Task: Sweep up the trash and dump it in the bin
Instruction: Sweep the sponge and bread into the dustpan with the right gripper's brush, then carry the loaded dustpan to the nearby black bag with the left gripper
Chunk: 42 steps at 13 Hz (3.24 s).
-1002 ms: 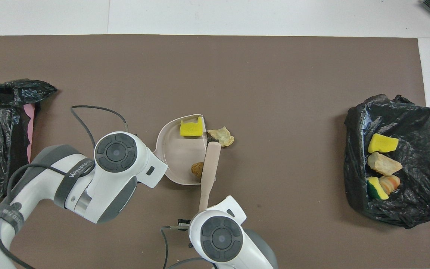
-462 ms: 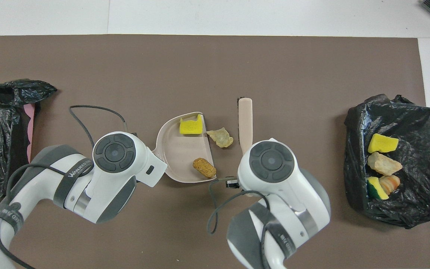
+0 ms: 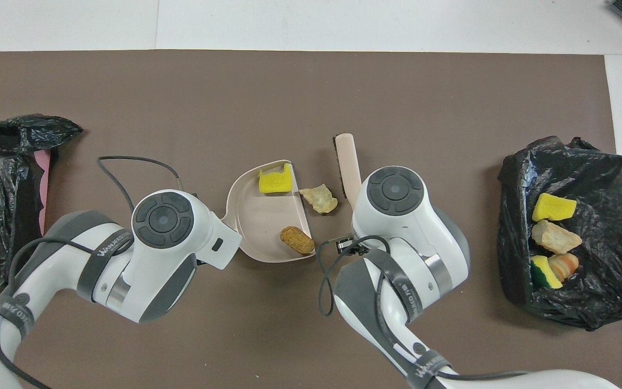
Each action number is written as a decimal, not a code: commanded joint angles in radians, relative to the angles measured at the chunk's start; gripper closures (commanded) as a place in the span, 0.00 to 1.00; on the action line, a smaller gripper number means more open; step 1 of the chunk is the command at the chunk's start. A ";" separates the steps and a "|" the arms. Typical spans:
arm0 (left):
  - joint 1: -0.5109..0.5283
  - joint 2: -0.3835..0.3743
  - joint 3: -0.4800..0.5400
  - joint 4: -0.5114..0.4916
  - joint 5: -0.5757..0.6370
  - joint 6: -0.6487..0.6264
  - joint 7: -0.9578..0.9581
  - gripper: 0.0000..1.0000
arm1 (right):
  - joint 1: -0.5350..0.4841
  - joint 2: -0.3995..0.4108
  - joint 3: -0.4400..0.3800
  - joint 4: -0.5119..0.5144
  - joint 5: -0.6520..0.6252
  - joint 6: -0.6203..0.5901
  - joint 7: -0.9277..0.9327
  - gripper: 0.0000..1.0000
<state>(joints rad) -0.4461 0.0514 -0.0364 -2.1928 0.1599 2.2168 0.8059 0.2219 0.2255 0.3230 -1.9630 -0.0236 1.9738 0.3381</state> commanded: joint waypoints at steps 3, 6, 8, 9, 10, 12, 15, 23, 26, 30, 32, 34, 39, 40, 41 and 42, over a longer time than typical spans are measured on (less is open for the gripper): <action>-0.002 -0.022 0.007 -0.033 -0.017 0.023 -0.010 1.00 | 0.023 0.025 0.013 0.018 0.040 -0.001 -0.004 1.00; 0.015 -0.022 0.006 -0.039 -0.017 0.024 -0.004 1.00 | 0.124 -0.008 0.013 0.019 0.083 -0.071 0.025 1.00; 0.015 -0.024 0.006 -0.041 -0.017 0.026 -0.001 1.00 | 0.193 -0.029 0.013 0.021 0.093 -0.105 0.140 1.00; 0.015 -0.024 0.006 -0.041 -0.022 0.027 0.001 1.00 | 0.218 -0.035 0.013 0.030 0.096 -0.122 0.162 1.00; 0.015 -0.025 0.006 -0.042 -0.025 0.027 0.004 1.00 | 0.218 -0.046 0.011 0.041 0.097 -0.145 0.170 1.00; 0.024 -0.025 0.006 -0.045 -0.026 0.029 0.010 1.00 | 0.170 -0.078 0.002 0.073 0.109 -0.203 0.151 1.00; 0.055 -0.004 0.006 -0.007 -0.065 0.021 0.044 1.00 | 0.151 -0.138 0.007 0.115 0.108 -0.321 0.150 1.00; 0.308 0.031 0.006 0.229 -0.216 -0.153 0.366 1.00 | 0.214 -0.408 0.015 -0.168 0.218 -0.375 0.163 1.00; 0.418 0.031 0.006 0.281 -0.302 -0.207 0.496 1.00 | 0.275 -0.382 0.015 -0.237 0.295 -0.230 0.261 1.00; 0.539 0.025 0.007 0.297 -0.349 -0.246 0.691 1.00 | 0.359 -0.284 0.015 -0.231 0.295 -0.112 0.358 1.00; 0.592 0.036 0.010 0.346 -0.349 -0.301 0.778 1.00 | 0.419 -0.220 0.015 -0.231 0.294 -0.032 0.441 1.00; 0.641 0.039 0.010 0.364 -0.339 -0.315 0.829 1.00 | 0.430 -0.203 0.015 -0.237 0.292 -0.016 0.444 1.00; 0.802 0.093 0.016 0.493 -0.295 -0.367 1.042 1.00 | 0.452 -0.183 0.015 -0.281 0.294 0.080 0.450 1.00; 0.831 0.094 0.016 0.499 -0.269 -0.367 1.047 1.00 | 0.451 -0.184 0.015 -0.289 0.295 0.082 0.452 1.00; 0.855 0.097 0.016 0.507 -0.238 -0.368 1.079 1.00 | 0.448 -0.183 0.015 -0.292 0.300 0.088 0.456 0.97; 0.871 0.107 0.016 0.516 -0.217 -0.368 1.117 1.00 | 0.448 -0.183 0.015 -0.295 0.300 0.088 0.466 0.94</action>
<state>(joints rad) 0.3907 0.1325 -0.0085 -1.7262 -0.0932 1.8828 1.8684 0.6730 0.0591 0.3371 -2.2329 0.2534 2.0305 0.7779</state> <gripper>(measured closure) 0.687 0.727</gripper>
